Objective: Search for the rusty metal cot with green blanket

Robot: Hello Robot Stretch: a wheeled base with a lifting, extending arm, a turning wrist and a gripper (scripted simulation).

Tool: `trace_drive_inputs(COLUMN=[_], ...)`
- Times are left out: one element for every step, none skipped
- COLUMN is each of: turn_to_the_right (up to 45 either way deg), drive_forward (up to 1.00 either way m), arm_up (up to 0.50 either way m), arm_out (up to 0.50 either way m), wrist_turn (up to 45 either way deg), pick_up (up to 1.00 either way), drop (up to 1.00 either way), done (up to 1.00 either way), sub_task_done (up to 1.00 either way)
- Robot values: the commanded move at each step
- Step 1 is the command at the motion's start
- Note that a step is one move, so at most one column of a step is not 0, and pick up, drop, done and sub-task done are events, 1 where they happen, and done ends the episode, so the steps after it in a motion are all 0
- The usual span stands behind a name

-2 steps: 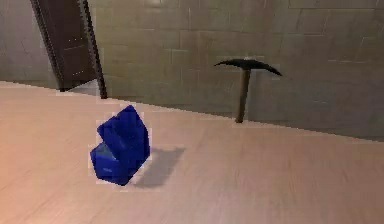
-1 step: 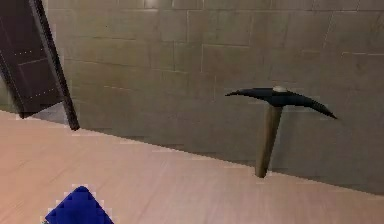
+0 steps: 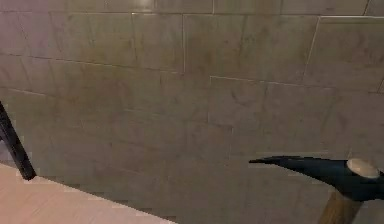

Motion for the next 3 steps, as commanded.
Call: trace_drive_inputs(turn_to_the_right=[-18.0,0.0,-45.0], drive_forward=[0.0,0.45,0.0], arm_up=[0.0,0.0,0.0], arm_out=[0.0,0.0,0.0], wrist_turn=[0.0,0.0,0.0], pick_up=[0.0,0.0,0.0], drop=[0.0,0.0,0.0], done=[0.0,0.0,0.0], sub_task_done=[0.0,0.0,0.0])
